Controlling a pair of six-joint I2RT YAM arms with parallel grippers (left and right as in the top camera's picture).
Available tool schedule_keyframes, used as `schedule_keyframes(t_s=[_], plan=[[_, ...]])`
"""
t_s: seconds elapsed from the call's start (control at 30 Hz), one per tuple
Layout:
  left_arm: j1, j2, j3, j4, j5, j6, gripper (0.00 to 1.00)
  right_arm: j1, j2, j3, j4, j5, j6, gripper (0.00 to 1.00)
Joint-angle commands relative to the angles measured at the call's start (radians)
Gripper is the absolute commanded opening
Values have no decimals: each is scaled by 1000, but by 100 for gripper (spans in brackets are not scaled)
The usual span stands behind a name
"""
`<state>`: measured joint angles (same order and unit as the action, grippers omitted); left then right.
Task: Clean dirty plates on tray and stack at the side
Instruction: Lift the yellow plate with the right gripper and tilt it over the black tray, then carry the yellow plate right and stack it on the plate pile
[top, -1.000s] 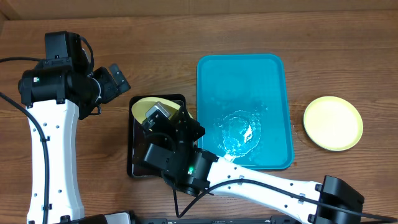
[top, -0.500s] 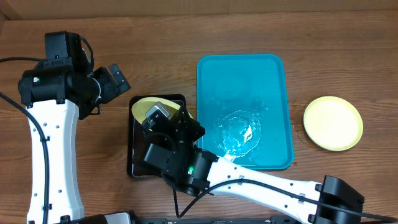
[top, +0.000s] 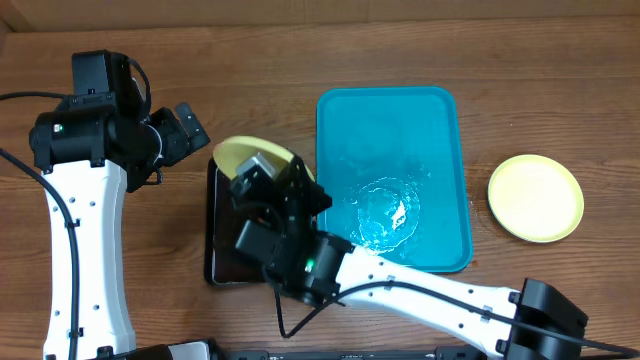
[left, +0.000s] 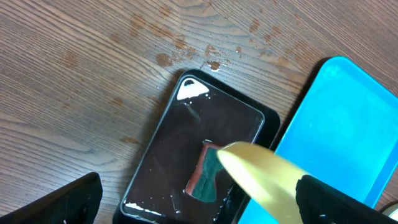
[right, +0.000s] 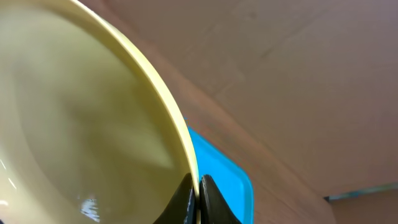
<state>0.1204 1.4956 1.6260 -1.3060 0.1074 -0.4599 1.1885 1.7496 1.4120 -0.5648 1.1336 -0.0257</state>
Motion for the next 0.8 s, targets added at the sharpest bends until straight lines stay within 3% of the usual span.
schedule_keyframes(t_s=[0.0, 0.1, 0.37, 0.43, 0.57, 0.63, 0.77], plan=[[4, 8, 13, 1, -14, 23, 100, -5, -12, 9, 20, 13, -82, 4], [4, 8, 13, 1, -14, 23, 100, -25, -12, 9, 48, -16, -58, 4], [4, 8, 13, 1, -14, 23, 100, -11, -10, 9, 110, 29, -217, 4], [4, 8, 13, 1, -14, 23, 100, -24, -10, 9, 130, 35, -158, 4], [4, 8, 13, 1, -14, 23, 100, -10, -10, 8, 110, 27, -183, 4], [4, 8, 13, 1, -14, 23, 100, -25, -10, 8, 106, 36, -138, 4], [4, 8, 13, 1, -14, 23, 100, -97, -10, 8, 27, -64, 121, 4]])
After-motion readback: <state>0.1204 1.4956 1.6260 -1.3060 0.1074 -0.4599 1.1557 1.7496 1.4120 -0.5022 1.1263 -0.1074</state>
